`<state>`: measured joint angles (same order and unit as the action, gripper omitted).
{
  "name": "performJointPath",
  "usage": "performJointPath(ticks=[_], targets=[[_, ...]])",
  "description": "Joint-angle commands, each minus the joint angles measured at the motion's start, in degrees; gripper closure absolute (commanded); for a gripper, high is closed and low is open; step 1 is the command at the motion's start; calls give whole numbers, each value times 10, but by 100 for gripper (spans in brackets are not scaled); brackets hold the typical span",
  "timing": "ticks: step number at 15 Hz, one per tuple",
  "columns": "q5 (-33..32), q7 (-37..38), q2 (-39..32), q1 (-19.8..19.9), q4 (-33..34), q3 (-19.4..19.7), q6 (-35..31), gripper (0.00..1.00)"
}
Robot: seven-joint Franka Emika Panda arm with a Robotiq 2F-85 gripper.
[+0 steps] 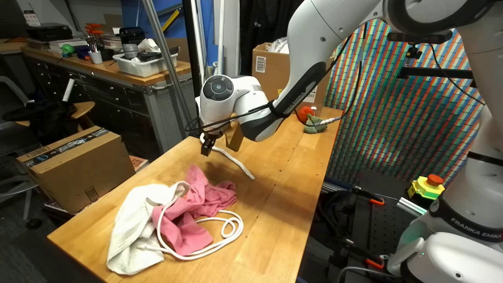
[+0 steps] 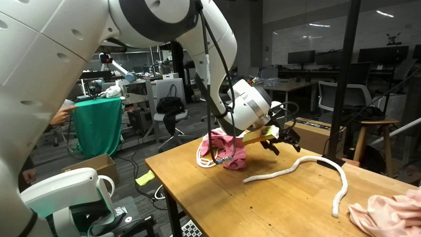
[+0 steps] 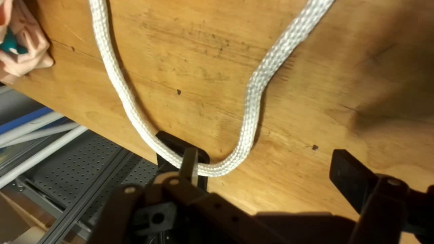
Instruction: Separate the items on the table
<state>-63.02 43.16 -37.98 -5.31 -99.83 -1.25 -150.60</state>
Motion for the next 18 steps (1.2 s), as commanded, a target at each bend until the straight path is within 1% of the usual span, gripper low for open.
performJointPath(ticks=[1, 3, 5, 10, 12, 15, 18], targets=[[112, -98, 94, 9, -89, -25, 17, 0], [196, -175, 134, 11, -130, -38, 33, 1], [258, -227, 163, 0, -158, -35, 45, 0], [357, -339, 213, -22, -212, -39, 83, 0], [382, -374, 226, -30, -225, -43, 104, 0], [400, -412, 239, -39, -234, -51, 122, 0], [393, -423, 240, -50, -236, -59, 100, 0]])
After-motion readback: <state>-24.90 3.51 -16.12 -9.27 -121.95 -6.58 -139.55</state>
